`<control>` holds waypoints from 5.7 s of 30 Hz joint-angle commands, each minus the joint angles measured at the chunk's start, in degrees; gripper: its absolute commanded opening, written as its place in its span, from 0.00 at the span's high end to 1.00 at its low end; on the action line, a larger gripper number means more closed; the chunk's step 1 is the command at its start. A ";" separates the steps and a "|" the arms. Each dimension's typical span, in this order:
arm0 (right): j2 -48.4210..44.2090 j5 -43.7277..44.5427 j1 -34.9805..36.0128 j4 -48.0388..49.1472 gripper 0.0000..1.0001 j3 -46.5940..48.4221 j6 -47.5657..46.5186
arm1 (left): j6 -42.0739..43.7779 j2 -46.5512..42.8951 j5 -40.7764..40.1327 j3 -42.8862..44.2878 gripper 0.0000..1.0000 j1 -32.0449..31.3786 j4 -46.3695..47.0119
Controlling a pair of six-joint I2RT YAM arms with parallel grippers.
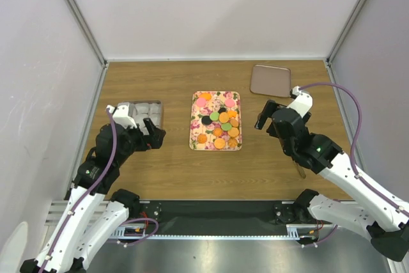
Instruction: Pack the cookies
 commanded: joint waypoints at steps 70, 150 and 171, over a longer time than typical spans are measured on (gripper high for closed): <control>31.95 -24.83 -59.43 -2.69 0.25 -6.16 43.31 | 0.44 -1.31 0.57 -0.49 0.00 -0.41 1.74; 34.25 -61.93 0.86 72.81 1.00 22.68 20.19 | -43.95 17.06 52.96 6.98 0.04 5.92 54.47; 31.35 -57.71 1.83 74.39 1.00 16.87 18.79 | -40.96 16.79 50.23 7.86 0.33 5.92 51.23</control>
